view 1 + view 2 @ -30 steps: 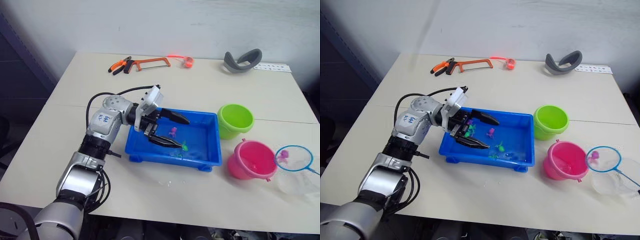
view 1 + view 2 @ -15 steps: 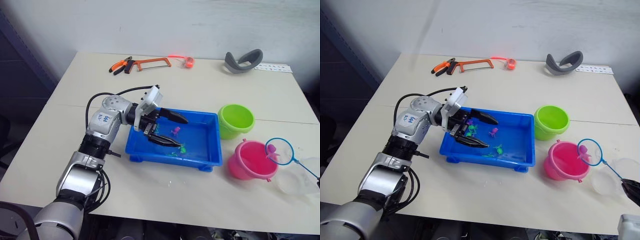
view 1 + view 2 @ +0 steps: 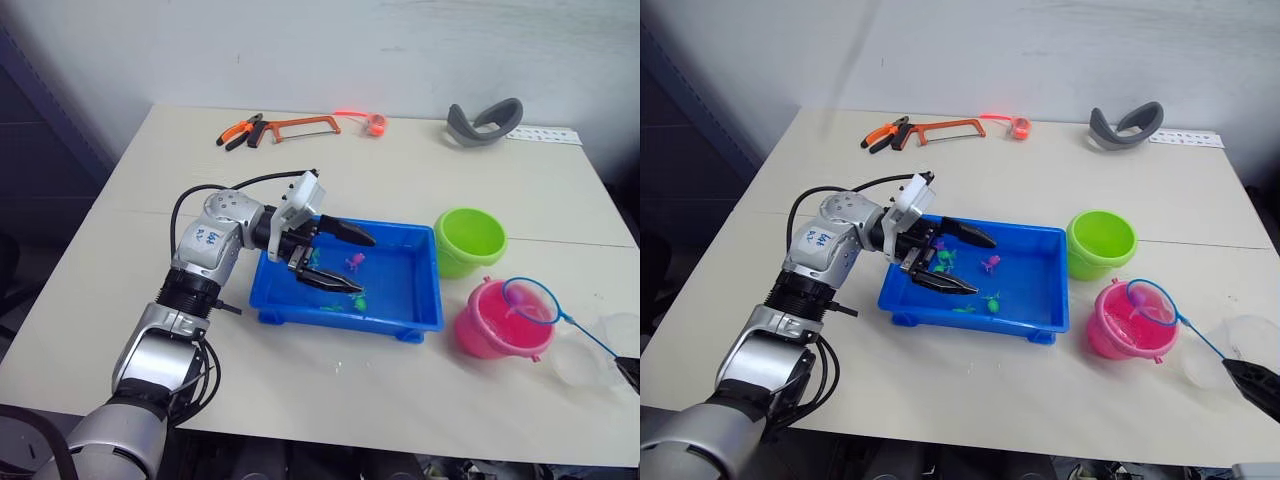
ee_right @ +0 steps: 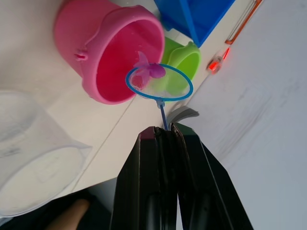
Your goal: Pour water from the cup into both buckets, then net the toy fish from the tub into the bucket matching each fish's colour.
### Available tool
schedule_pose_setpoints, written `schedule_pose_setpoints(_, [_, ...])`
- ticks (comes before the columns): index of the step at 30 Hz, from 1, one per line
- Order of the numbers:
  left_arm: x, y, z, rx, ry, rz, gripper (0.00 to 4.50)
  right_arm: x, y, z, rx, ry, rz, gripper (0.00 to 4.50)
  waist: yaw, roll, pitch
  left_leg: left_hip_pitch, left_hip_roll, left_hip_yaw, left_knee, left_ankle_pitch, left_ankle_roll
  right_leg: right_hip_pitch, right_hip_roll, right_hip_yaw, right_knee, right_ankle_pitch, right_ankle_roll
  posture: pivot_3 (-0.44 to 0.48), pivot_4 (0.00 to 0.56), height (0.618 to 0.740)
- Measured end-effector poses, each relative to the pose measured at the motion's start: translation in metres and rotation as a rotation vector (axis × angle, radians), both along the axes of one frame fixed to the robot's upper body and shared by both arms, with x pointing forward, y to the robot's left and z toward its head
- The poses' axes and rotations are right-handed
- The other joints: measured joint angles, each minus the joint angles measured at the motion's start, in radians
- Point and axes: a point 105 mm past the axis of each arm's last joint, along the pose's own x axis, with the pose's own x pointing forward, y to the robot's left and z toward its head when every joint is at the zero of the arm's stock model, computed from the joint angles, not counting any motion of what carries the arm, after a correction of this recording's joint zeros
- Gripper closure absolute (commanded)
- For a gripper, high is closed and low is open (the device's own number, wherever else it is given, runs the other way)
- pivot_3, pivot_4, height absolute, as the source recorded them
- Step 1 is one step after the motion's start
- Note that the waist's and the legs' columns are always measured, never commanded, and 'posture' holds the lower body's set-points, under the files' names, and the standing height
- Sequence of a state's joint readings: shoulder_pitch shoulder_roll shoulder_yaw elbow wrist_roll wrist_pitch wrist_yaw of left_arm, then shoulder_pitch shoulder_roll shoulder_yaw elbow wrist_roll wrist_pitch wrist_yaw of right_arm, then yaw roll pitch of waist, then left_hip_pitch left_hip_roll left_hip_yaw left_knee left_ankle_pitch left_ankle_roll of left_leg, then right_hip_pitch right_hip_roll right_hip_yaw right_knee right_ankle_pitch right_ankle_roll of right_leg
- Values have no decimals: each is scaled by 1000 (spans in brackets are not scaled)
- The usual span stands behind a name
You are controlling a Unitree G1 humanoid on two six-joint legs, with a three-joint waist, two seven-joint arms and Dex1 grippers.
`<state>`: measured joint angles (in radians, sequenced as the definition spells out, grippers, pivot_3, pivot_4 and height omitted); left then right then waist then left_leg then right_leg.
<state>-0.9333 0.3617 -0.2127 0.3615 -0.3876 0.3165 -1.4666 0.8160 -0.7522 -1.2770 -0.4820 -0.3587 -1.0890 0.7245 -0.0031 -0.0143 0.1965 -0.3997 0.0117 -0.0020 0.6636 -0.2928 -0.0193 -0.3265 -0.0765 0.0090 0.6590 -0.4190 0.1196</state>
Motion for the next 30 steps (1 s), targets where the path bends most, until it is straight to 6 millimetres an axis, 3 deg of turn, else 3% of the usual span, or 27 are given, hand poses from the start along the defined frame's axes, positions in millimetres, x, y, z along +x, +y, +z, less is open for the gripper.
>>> schedule_pose_setpoints(6, [0,-3,0,-10,-7,-5,62,2,-3,-2,-58,52,25,4500,1,0,0,0,0,0,0,0,0,1,-1,0,0,0,0,0,150,740])
schedule_pose_setpoints(13, [-1,-9,1,-29,-17,-13,62,13,-7,14,-91,37,33,4500,-1,0,0,2,0,0,0,0,0,2,0,0,0,0,0,0,150,740])
schedule_pose_setpoints(15, [-1,-9,1,-29,-24,-10,62,13,-8,18,4,45,0,4500,0,0,0,2,0,0,0,0,0,3,0,0,0,0,0,0,150,740])
schedule_pose_setpoints(20, [3,-2,-3,2,-46,21,62,26,-6,51,408,-62,-129,4500,-3,0,0,3,1,0,0,0,0,3,0,0,0,0,0,0,150,740])
schedule_pose_setpoints(22, [9,15,-9,50,-40,75,62,43,5,76,742,-49,-148,4500,-14,0,0,5,1,2,0,0,0,5,0,1,0,0,0,0,150,740])
schedule_pose_setpoints(23, [12,21,-10,58,-30,96,62,48,12,81,816,-19,-139,4500,-16,0,0,6,2,1,0,0,0,6,0,0,0,0,0,0,150,740])
schedule_pose_setpoints(27, [18,42,-17,103,4,170,62,71,46,81,1062,154,-92,4500,-20,0,0,5,2,0,0,0,1,6,0,0,0,0,0,0,150,740])
schedule_pose_setpoints(30, [20,56,-17,124,20,215,62,86,65,70,1170,284,-95,4500,-19,0,0,0,1,-3,1,0,1,3,0,-1,1,0,0,0,150,740])
